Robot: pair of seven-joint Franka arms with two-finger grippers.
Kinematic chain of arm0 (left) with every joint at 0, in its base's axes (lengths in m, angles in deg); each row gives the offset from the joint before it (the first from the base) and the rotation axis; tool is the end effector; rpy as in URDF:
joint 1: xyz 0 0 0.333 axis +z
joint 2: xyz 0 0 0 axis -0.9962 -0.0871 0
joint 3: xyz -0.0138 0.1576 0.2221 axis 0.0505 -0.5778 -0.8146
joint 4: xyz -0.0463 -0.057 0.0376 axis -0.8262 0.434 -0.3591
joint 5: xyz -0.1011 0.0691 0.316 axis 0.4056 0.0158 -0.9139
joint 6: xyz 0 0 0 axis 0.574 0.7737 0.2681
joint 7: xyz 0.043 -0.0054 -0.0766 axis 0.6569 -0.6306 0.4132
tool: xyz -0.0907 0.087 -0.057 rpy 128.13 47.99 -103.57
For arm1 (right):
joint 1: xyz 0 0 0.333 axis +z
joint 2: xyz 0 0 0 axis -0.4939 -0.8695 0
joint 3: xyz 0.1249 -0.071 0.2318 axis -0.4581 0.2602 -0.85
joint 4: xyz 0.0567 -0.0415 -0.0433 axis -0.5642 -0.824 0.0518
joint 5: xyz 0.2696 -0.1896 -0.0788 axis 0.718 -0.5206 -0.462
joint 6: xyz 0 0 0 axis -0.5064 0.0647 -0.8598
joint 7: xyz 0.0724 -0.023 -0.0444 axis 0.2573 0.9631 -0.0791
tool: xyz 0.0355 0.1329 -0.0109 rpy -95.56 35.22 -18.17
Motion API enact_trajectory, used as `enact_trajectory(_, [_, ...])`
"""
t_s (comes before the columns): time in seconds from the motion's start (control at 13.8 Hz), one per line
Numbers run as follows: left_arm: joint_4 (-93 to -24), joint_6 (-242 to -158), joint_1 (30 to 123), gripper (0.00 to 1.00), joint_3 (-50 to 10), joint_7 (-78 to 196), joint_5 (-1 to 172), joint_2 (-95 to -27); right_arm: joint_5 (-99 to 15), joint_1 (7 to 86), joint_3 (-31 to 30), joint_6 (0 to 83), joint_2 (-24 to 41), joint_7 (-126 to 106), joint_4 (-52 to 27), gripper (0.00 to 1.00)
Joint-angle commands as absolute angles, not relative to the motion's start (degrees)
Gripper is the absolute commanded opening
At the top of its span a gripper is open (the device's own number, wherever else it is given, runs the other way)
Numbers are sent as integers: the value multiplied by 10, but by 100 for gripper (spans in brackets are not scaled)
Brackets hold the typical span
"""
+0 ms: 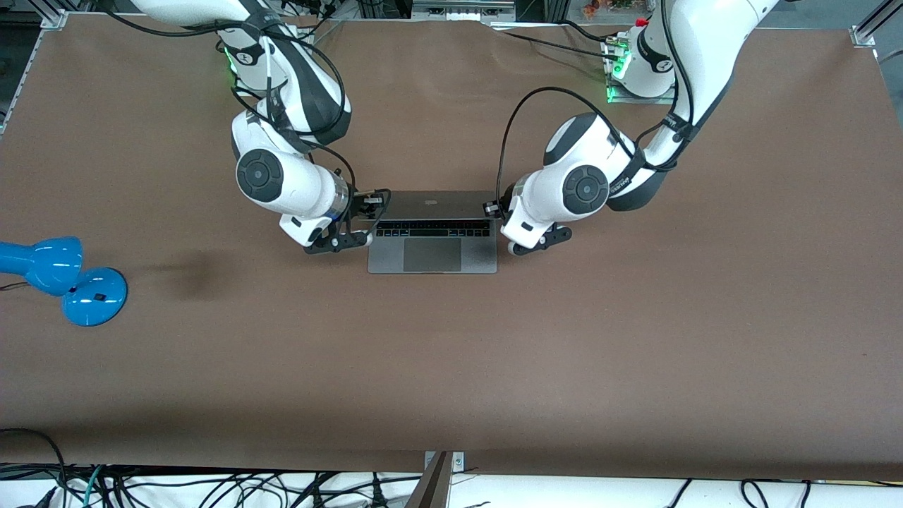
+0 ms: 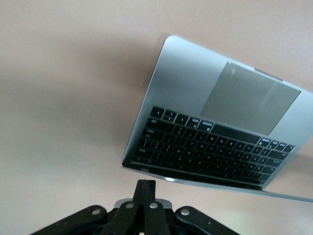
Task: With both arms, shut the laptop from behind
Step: 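Push the screen forward with both grippers, folding it toward the keyboard, then press the lid down flat with both grippers at its corners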
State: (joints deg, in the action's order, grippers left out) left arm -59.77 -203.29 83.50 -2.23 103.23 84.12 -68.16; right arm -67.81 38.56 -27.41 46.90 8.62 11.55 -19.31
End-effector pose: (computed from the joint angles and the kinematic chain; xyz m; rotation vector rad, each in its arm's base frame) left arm 0.4648 -0.3441 0.2583 2.8130 0.5190 -0.5825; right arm 0.4812 0.2934 0.2818 -2.8768 -0.1685 0.3317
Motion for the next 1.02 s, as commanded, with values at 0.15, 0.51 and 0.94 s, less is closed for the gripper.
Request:
enact_trajectory(0.15, [-532,-2029,827,0,-27,1044,808,-744,-690,383,-273,510,65,91,-188,3])
enact_trajectory(0.51, [-500,-2029,769,0,-84,1049,803,-767,-690,383,-266,541,39,56,-186,3])
enact_trajectory(0.94, [-485,-2047,755,0,-103,1048,802,-790,-706,387,-256,590,4,13,-179,3])
